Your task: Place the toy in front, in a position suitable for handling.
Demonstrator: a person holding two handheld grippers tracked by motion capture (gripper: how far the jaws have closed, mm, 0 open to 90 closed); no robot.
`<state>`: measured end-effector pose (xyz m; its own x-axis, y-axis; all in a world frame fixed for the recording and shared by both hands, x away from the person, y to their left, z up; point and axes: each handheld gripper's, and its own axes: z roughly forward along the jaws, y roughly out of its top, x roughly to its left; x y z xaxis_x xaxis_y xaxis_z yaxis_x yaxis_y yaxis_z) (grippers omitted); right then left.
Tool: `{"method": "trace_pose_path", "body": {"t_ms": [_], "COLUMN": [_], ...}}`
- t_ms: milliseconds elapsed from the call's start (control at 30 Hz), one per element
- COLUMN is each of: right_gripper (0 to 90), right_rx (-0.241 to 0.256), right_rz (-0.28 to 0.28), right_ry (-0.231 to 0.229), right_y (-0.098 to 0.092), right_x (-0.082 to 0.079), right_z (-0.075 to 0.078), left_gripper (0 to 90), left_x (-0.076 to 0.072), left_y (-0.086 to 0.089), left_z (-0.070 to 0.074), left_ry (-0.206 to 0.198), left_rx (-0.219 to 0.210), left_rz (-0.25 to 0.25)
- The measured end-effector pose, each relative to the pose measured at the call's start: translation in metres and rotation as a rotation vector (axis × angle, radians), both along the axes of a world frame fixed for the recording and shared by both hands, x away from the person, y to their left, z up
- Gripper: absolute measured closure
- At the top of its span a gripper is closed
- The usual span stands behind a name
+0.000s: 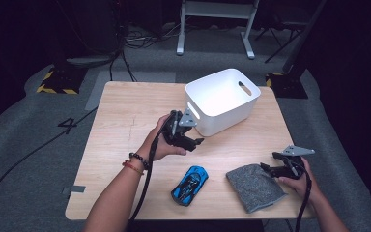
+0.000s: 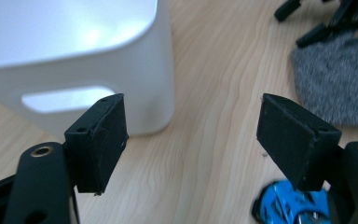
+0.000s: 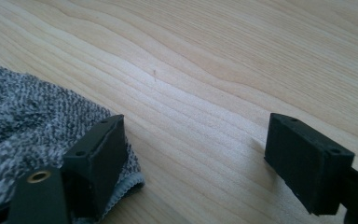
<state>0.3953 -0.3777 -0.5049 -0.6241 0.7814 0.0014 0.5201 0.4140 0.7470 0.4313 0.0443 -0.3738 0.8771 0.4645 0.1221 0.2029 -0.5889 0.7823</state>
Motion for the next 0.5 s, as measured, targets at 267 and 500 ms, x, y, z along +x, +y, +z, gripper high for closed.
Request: {"method": "trace_pose_path", "body": {"t_ms": [267,500], "right_gripper": [20.4,20.6], "right_rx": [0.0,0.002], "right_rz": [0.0,0.006], "right_ry": [0.0,0.001], "right_y": [0.0,0.0], "right_x": [0.0,0.0], "right_z": [0.0,0.0], "left_gripper": [30.0,30.1], "left_x": [0.024,0.04], "left_y": [-0.024,-0.044], "left_z": [0.012,0.011], "left_ry": [-0.004,-0.001], "left_rx": [-0.033,-0.028], "left_rz": [0.023,0.011]}}
